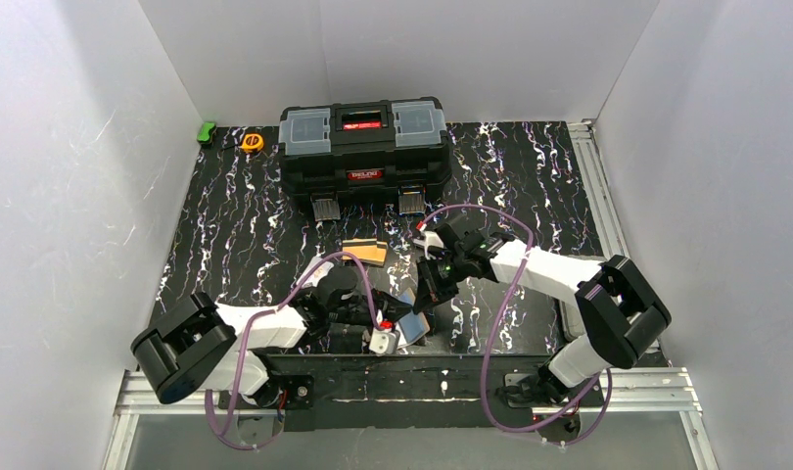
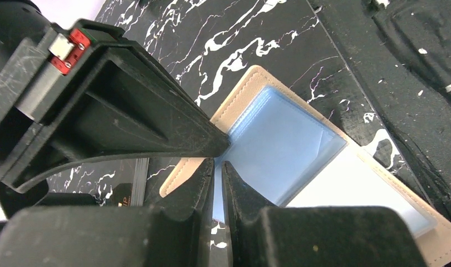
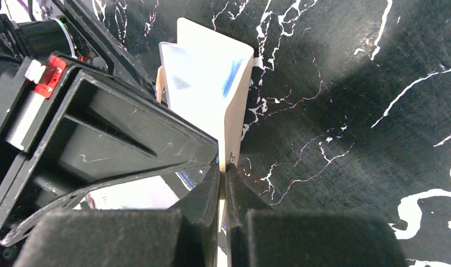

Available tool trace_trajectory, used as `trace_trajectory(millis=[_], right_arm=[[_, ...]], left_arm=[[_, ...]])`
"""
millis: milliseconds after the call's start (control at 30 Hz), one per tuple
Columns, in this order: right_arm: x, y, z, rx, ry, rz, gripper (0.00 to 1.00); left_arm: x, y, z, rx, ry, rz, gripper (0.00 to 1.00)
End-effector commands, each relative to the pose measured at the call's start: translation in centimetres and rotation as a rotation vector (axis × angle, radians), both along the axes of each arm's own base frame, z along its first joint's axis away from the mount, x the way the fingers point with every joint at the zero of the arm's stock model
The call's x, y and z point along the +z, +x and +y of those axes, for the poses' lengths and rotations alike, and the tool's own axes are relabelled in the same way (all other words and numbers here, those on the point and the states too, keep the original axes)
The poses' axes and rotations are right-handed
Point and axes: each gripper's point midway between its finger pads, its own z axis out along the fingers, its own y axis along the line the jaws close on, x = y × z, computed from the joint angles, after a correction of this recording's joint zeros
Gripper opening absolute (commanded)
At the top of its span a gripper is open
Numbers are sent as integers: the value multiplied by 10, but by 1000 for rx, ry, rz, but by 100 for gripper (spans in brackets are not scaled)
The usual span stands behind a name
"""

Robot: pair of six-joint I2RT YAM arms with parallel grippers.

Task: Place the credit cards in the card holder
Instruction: Open the card holder at the center of the board.

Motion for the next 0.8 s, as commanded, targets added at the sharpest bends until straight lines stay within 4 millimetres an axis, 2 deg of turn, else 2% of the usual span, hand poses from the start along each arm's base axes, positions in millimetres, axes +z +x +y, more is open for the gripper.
trace_trajectory(millis=[0, 200, 467, 700, 767], right_arm=[[18, 0, 3, 6, 54, -24, 1], [21, -3, 2, 13, 66, -30, 1], [19, -2, 1, 12, 56, -28, 1], [5, -5, -3, 10, 26, -13, 1], [1, -5, -5, 6, 15, -12, 5]], left_arm=[[11, 6, -9, 3, -33, -25, 10], [2, 10, -4, 30, 1, -16, 10], [-8, 0, 3, 2, 41, 0, 10], [-17, -14, 17, -31, 101, 24, 10], [-22, -17, 20, -35, 116, 34, 10]])
